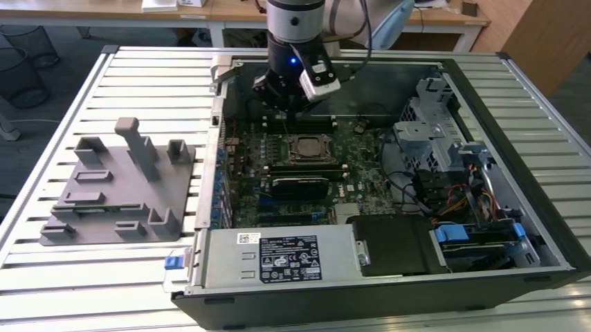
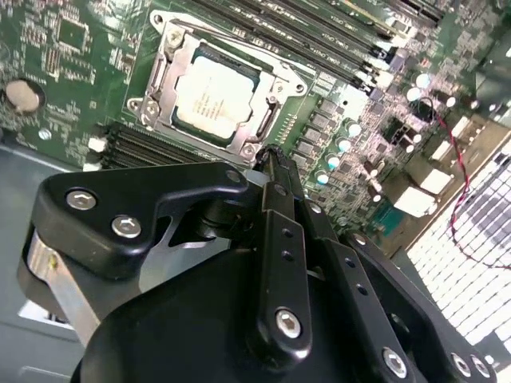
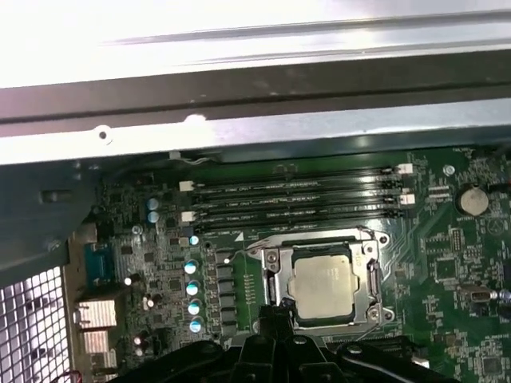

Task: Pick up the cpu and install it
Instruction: 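Install the first cpu locking lever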

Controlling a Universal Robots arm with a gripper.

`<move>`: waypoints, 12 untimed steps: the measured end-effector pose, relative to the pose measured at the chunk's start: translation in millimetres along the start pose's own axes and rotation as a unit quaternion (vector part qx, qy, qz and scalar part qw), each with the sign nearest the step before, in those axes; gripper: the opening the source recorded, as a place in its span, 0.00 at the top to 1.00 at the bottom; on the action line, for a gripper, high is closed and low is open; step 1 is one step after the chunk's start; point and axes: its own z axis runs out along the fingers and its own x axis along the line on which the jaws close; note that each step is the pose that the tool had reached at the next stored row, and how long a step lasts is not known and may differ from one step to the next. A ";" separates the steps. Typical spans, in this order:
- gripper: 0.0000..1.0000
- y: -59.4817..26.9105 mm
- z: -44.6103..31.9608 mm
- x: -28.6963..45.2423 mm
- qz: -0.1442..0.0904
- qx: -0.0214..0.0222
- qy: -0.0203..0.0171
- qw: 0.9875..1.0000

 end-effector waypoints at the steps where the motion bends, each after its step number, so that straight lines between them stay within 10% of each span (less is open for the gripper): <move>1: 0.89 0.0 0.1 0.6 -0.004 0.000 0.000 1.000; 12: 0.89 1.7 0.4 18.6 -0.008 0.000 0.000 1.000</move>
